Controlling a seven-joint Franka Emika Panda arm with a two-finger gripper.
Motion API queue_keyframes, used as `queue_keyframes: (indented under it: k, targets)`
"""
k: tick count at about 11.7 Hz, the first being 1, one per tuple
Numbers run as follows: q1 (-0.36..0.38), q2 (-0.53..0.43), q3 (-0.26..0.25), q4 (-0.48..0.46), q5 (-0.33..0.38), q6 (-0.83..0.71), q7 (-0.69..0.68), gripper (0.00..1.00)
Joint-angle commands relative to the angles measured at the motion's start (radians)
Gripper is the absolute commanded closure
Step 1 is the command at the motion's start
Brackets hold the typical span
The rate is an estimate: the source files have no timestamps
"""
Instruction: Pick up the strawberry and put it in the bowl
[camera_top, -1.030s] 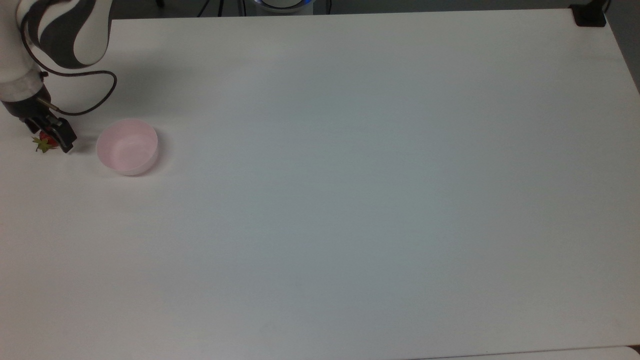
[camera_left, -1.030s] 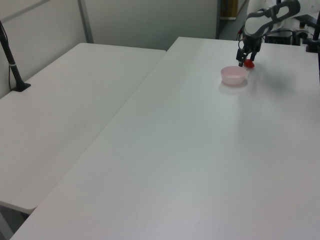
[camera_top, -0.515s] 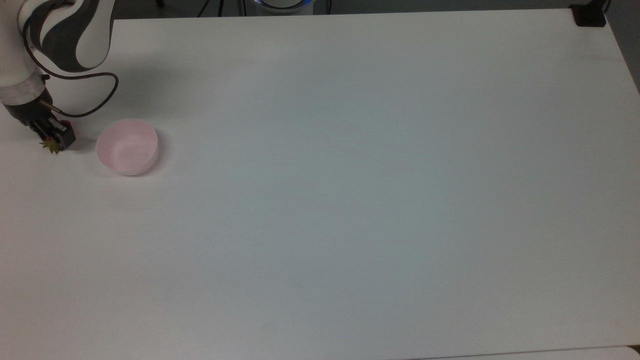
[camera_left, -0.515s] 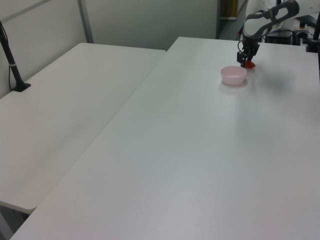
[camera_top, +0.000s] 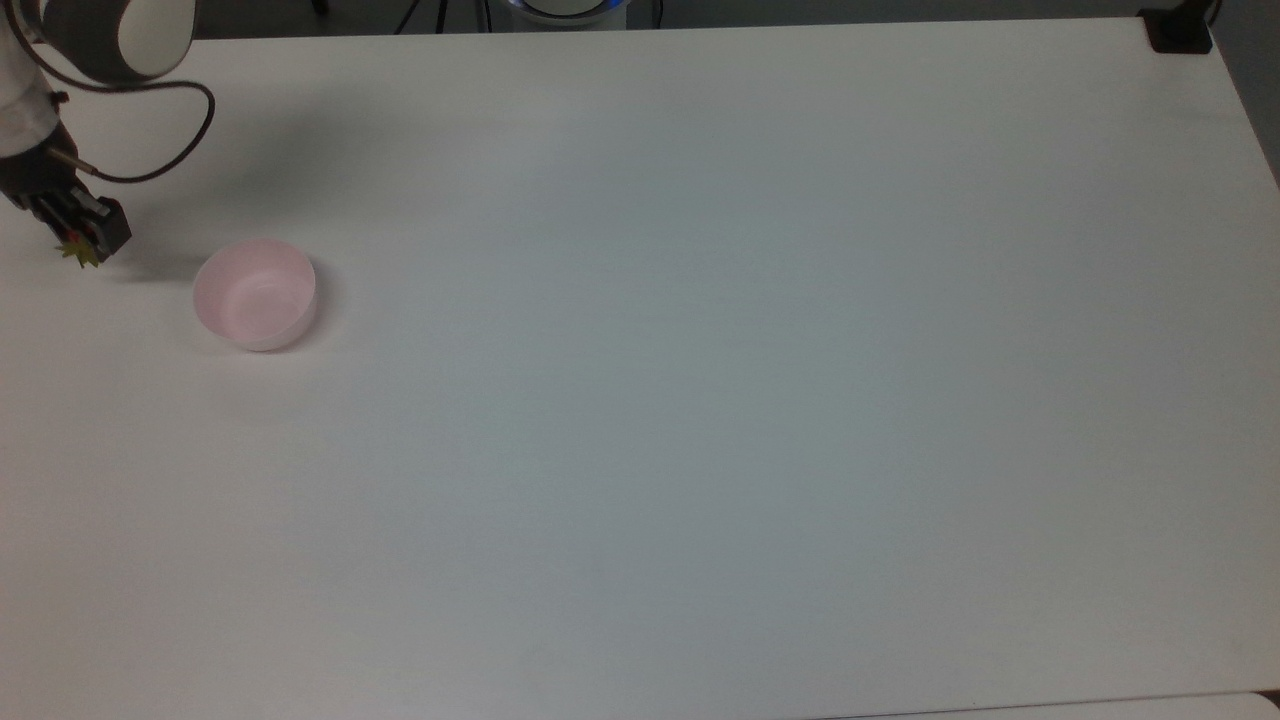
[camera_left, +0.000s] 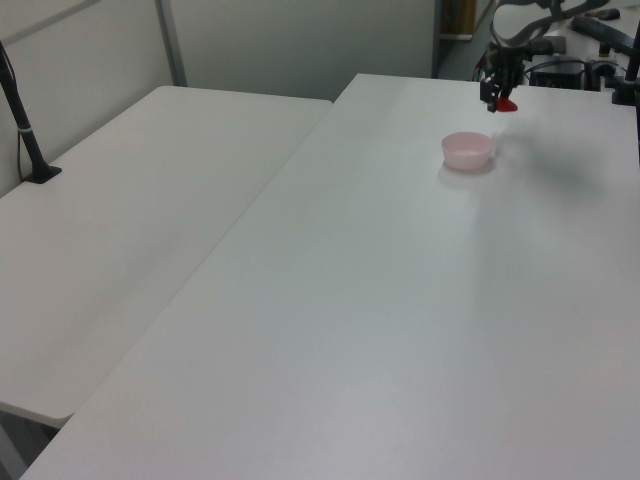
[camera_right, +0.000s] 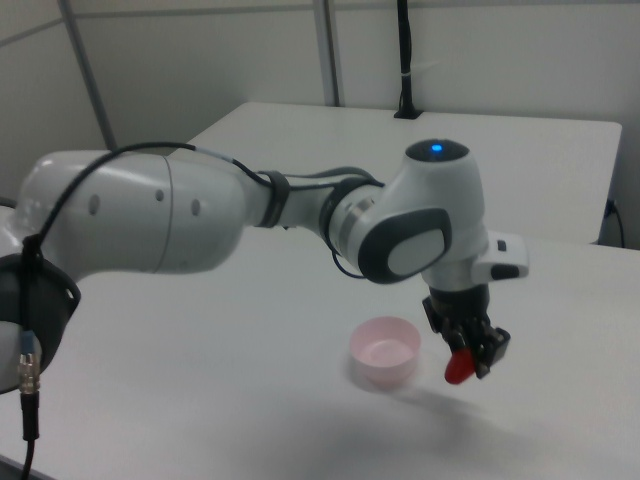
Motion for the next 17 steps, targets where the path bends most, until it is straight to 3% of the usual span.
queue_keyframes:
  k: [1,3,4,7,8,9,13,17]
  targets:
    - [0.015,-0.060,0.095,-0.026,0.000,-0.047,0.102,0.54]
    - [0.048,-0.057,0.136,-0.028,-0.007,-0.047,0.167,0.54]
    - [0.073,-0.054,0.136,-0.031,-0.008,-0.047,0.188,0.47]
    - [0.091,-0.060,0.136,-0.037,-0.040,-0.145,0.182,0.39]
    - [0.091,-0.063,0.138,-0.034,-0.049,-0.164,0.185,0.04]
    - [0.094,-0.076,0.141,-0.029,-0.050,-0.173,0.191,0.00]
    - [0.240,-0.216,0.147,-0.031,-0.080,-0.301,0.192,0.00]
    - [0.428,-0.405,0.140,-0.035,-0.065,-0.565,0.196,0.00]
